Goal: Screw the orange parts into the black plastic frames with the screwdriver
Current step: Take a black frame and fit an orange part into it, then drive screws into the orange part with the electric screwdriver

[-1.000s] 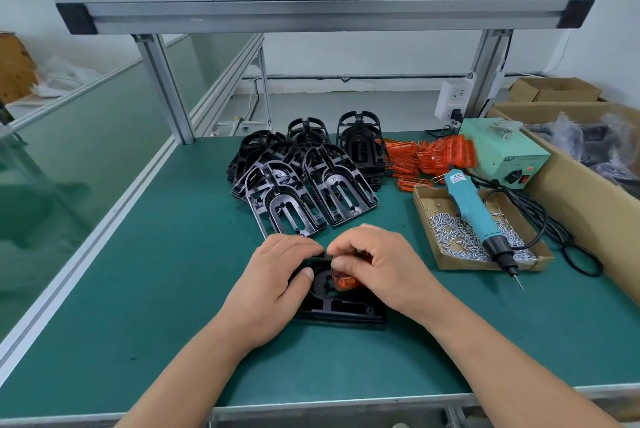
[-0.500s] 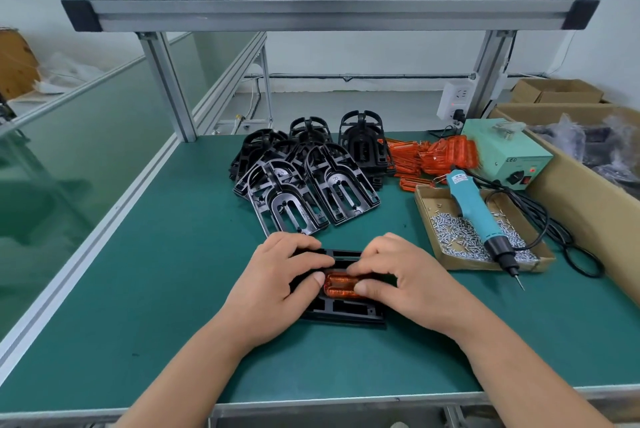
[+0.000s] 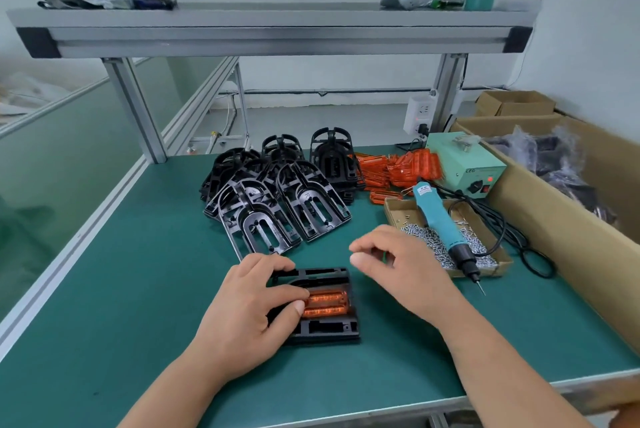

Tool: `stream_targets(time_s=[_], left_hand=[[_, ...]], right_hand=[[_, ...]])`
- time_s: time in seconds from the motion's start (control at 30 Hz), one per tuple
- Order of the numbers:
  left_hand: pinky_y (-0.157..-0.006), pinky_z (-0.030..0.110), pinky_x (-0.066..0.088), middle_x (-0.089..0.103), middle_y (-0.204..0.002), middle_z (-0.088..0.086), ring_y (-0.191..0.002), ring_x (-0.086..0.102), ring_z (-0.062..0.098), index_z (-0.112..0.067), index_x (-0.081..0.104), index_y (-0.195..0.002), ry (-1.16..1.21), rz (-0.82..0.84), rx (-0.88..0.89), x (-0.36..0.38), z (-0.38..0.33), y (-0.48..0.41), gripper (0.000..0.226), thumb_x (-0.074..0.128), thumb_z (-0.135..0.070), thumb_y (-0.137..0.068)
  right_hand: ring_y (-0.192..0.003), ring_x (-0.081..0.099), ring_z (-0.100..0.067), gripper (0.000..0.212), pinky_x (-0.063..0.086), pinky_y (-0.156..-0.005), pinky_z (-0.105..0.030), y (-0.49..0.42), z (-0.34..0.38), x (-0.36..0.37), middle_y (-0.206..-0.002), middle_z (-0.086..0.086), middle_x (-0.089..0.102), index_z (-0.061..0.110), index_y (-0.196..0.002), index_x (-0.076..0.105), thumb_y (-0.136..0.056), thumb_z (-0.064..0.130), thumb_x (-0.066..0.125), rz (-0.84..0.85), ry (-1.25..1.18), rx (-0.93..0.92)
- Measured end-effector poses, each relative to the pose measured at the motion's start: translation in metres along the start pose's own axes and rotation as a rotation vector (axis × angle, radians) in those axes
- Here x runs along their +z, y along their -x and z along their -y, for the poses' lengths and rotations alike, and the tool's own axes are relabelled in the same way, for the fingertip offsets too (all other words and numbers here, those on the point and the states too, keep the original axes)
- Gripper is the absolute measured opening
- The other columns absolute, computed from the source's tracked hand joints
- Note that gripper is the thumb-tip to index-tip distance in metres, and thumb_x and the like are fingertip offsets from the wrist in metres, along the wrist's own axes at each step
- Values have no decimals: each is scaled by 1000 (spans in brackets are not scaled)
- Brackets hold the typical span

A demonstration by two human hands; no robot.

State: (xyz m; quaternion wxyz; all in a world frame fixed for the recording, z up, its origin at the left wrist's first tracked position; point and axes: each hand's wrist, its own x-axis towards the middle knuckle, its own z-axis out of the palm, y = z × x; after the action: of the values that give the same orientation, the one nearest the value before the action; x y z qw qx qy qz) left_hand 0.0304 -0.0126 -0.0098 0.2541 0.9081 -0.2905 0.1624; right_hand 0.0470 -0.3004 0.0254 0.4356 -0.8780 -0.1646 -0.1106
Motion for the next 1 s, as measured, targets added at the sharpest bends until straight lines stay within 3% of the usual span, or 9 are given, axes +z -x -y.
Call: stream_targets(time_s=[0.17,0.27,0.33,0.43,0.53,0.63,0.7,0.83,1.0], left_hand=[[-99,42,46,53,-133,-16,-130,48,13,-37,73,-121,-38,11,24,1,-4,-1,35,50,-55,-101],[-100,42,45,53,-134,-15,-131,48,13,-35,71,-125,-65,26,23,-2,-5,-1,43,46,-60,-101],[-100,42,45,54,-134,-14,-130,48,14,-34,71,-126,-86,40,23,-3,-6,-1,44,46,-61,-101],[-99,42,46,54,-133,-13,-130,49,14,-34,71,-125,-121,57,23,-4,-9,-1,46,46,-63,-100],[-100,43,45,55,-135,-13,-131,49,16,-33,70,-127,-132,63,28,-5,-11,1,48,45,-64,-100],[-100,44,45,54,-138,-14,-133,49,15,-34,68,-131,-101,57,32,-8,-9,3,48,47,-63,-100],[-100,46,46,53,-139,-16,-134,49,15,-33,69,-132,-58,26,27,-10,-9,2,48,48,-61,-100],[-101,46,45,57,-133,-20,-129,53,15,-31,70,-130,-6,-63,6,-13,-18,-11,43,49,-55,-102],[-104,40,46,63,-122,-25,-122,55,5,-32,70,-130,1,-34,9,-1,-57,-64,38,51,-49,-102]], right_hand=[[-101,61,-14,23,50,-83,-39,-7,-25,-61,-106,10,62,27,-116,68,-97,39,67,-356,455,185],[-115,60,-30,56,53,-83,-45,-6,-46,-88,-121,-6,58,19,-134,58,-95,59,62,-227,733,366],[-101,65,-25,68,54,-74,-41,-6,-56,-95,-115,-1,63,23,-132,55,-93,78,49,-76,833,470],[-74,58,-7,64,44,-60,-34,-10,-62,-97,-87,14,61,30,-106,55,-86,90,41,23,818,485],[-76,57,-4,48,42,-61,-34,-21,-62,-98,-87,14,61,32,-101,59,-82,76,62,59,716,510],[-69,62,-11,36,46,-60,-35,-20,-68,-103,-81,8,67,27,-92,66,-81,60,73,-25,452,543],[-56,57,-16,41,41,-53,-30,-14,-66,-103,-70,4,67,18,-86,72,-72,56,77,-173,8,524],[-55,51,-17,39,40,-46,-24,-5,-61,-99,-79,-15,62,8,-90,71,-72,41,79,-429,-774,438],[-69,64,-20,19,54,-56,-26,4,-63,-86,-88,-7,68,11,-106,58,-94,20,69,-592,-1158,298]])
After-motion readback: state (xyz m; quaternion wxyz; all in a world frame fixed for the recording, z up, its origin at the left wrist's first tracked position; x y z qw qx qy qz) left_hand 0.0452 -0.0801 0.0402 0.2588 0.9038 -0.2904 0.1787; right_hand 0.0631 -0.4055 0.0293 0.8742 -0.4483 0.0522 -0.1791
